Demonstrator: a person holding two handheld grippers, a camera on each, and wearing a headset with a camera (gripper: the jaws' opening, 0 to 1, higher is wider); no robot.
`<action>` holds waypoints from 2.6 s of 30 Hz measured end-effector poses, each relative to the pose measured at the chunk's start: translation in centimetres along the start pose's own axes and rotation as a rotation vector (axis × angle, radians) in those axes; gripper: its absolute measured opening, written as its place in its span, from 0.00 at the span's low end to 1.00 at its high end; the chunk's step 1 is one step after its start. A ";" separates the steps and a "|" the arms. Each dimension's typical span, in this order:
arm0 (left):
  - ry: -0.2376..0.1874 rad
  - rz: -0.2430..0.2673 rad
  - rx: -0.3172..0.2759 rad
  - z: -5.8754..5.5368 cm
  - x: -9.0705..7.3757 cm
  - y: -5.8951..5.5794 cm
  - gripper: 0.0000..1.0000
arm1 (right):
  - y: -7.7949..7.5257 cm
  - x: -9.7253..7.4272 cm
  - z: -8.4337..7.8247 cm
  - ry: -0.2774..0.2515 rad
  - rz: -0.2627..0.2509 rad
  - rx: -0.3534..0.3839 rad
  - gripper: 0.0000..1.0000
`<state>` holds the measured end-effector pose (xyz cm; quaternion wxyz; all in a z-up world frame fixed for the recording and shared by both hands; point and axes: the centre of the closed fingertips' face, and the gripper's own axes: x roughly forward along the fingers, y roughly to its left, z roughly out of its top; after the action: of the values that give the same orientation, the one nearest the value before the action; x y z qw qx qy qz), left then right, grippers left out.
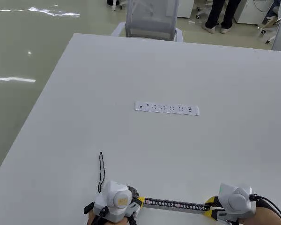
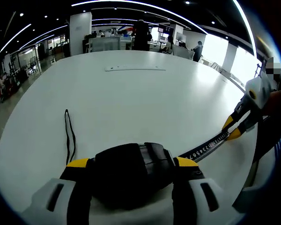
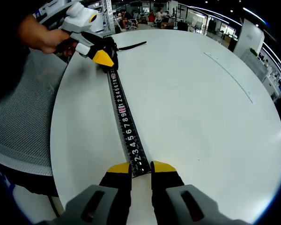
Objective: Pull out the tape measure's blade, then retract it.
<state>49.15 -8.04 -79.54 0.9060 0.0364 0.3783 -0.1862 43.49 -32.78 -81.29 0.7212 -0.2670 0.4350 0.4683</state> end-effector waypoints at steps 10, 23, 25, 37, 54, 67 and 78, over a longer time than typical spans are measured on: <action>-0.007 0.000 -0.012 0.0 -0.1 0.0 0.66 | 0.0 0.2 0.0 -0.003 0.000 -0.001 0.14; -0.014 -0.013 -0.026 0.1 -0.2 0.0 0.65 | 0.2 0.1 0.2 -0.004 -0.004 0.007 0.14; -0.014 -0.012 -0.024 0.1 -0.2 0.0 0.65 | 0.1 0.2 0.1 -0.003 -0.005 0.013 0.14; -0.022 -0.027 -0.024 0.1 -0.1 0.0 0.65 | 0.2 0.3 0.5 -0.001 0.002 0.025 0.14; -0.004 -0.042 -0.022 0.0 -0.3 -0.1 0.65 | 0.5 0.6 1.1 0.000 0.006 0.019 0.14; 0.000 -0.043 -0.021 -0.1 0.0 -0.1 0.65 | 0.4 1.0 1.3 -0.004 0.008 0.017 0.14; 0.000 -0.044 -0.024 -0.1 -0.1 0.0 0.65 | 0.6 1.1 1.8 -0.009 0.011 0.013 0.14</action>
<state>49.05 -8.04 -79.56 0.9020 0.0172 0.3814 -0.2016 43.79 -30.59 -81.33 0.7224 -0.2578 0.4363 0.4705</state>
